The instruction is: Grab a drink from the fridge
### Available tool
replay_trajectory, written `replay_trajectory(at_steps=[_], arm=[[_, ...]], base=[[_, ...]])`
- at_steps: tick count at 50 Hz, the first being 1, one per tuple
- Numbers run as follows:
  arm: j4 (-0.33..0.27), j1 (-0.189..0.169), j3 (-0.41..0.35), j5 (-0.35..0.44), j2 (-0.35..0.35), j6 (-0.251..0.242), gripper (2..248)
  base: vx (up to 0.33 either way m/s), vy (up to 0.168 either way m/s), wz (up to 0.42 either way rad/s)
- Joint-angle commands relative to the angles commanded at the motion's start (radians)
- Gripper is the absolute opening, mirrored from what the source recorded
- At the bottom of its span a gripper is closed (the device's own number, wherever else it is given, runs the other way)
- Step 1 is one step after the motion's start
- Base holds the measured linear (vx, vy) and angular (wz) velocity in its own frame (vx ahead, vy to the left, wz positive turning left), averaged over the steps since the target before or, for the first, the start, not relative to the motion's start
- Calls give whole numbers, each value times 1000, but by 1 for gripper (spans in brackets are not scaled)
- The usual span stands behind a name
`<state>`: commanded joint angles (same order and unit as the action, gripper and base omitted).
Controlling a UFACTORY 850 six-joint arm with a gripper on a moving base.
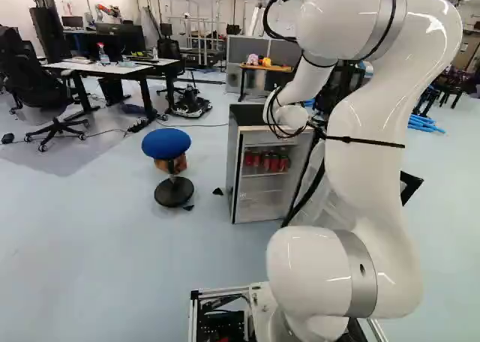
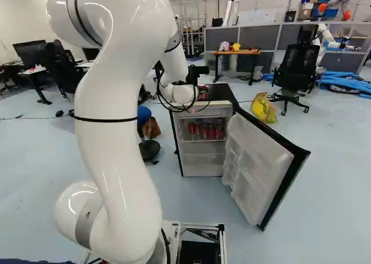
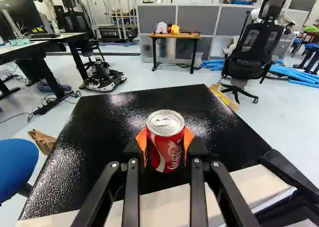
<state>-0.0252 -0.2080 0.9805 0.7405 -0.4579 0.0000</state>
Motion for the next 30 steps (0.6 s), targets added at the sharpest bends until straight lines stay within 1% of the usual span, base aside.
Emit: replay_trajectory(at_steps=[3, 4, 9, 10, 14, 15, 19, 20, 25, 26, 30], arm=[[0, 0, 0, 0, 0, 0, 93], [0, 0, 0, 0, 0, 0, 112], [0, 0, 0, 0, 0, 0, 112], [0, 0, 0, 0, 0, 0, 145], [0, 0, 0, 0, 0, 0, 145], [0, 0, 0, 0, 0, 0, 180], [0, 0, -1, 0, 0, 0, 180], [0, 0, -1, 0, 1, 0, 216], [0, -1, -12, 0, 9, 0, 216], [0, -2, -16, 0, 12, 0, 246], [0, -3, -34, 0, 27, 0, 246]], base=[[0, 0, 0], [0, 0, 0], [0, 0, 0], [0, 0, 0], [0, 0, 0], [0, 0, 0], [0, 0, 0], [0, 0, 0], [0, 0, 0], [0, 0, 0], [0, 0, 0]])
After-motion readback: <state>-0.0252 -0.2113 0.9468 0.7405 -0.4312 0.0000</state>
